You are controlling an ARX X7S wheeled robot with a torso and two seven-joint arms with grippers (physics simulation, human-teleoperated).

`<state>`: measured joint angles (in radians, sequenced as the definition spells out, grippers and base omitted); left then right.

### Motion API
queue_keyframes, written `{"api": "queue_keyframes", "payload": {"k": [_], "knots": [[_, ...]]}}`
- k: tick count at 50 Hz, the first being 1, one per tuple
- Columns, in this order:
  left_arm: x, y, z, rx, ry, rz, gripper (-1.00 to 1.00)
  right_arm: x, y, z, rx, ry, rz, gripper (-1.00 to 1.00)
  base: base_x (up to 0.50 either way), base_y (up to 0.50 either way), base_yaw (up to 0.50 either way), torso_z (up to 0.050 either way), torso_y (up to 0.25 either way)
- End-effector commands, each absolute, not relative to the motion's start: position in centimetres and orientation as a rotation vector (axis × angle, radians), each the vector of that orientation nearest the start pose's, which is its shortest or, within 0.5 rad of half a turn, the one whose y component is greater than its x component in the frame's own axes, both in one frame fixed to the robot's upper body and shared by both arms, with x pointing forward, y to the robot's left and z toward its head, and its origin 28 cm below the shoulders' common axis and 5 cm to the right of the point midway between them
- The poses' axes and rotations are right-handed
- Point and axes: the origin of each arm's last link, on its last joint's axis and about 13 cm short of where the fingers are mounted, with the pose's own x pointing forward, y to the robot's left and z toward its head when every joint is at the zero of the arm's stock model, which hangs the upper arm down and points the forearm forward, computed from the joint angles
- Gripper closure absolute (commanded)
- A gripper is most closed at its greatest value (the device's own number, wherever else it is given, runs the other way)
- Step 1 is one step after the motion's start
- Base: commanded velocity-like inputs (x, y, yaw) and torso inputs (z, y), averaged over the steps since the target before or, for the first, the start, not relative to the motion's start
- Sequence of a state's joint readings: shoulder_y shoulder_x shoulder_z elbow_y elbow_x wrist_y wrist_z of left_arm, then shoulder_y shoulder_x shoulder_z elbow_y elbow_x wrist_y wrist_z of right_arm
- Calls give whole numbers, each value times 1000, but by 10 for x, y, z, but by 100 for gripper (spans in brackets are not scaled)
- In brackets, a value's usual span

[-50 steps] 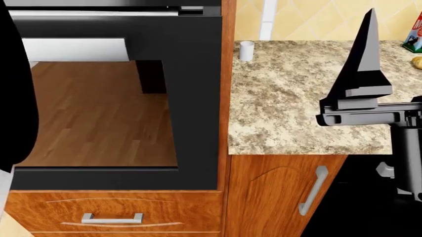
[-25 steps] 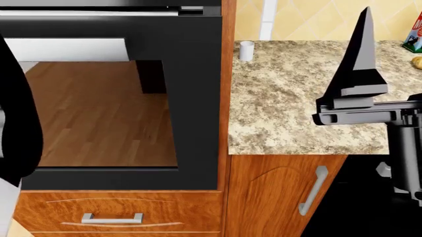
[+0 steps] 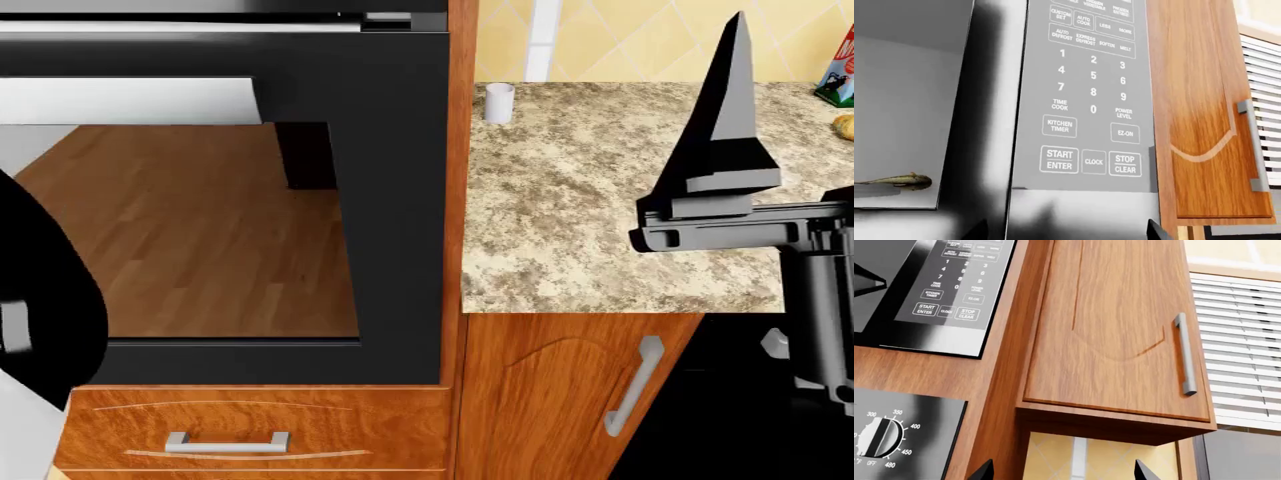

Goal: Open the microwave door

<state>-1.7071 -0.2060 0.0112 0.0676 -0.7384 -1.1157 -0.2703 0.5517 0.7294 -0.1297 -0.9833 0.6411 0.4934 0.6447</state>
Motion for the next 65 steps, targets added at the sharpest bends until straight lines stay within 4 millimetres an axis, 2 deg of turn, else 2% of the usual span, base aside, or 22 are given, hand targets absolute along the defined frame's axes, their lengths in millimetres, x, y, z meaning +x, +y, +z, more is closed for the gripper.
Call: {"api": "queue_keyframes", "payload": {"k": [1, 19, 25, 40, 46, 55, 60, 65], "knots": [[242, 222, 468, -141, -653, -269, -100, 182, -126, 265, -115, -807, 7, -100, 0, 0, 0, 0, 0], [192, 235, 474, -137, -776, -227, -100, 182, -124, 266, -114, -810, 20, -100, 0, 0, 0, 0, 1], [188, 233, 473, -132, -793, -232, -100, 183, -124, 266, -114, -809, 21, -100, 0, 0, 0, 0, 0], [217, 191, 489, -66, -833, -245, -100, 181, -127, 267, -112, -813, 14, -100, 0, 0, 0, 0, 0], [239, 180, 499, -36, -842, -149, -100, 181, -127, 267, -110, -812, 14, -100, 0, 0, 0, 0, 0], [285, 185, 519, -44, -859, 190, -100, 181, -127, 267, -110, -812, 20, -100, 0, 0, 0, 0, 0], [294, 193, 530, -37, -904, 315, -100, 179, -127, 268, -110, -815, 21, -100, 0, 0, 0, 0, 0], [298, 205, 533, -52, -891, 388, -100, 178, -127, 269, -109, -817, 20, -100, 0, 0, 0, 0, 0]]}}
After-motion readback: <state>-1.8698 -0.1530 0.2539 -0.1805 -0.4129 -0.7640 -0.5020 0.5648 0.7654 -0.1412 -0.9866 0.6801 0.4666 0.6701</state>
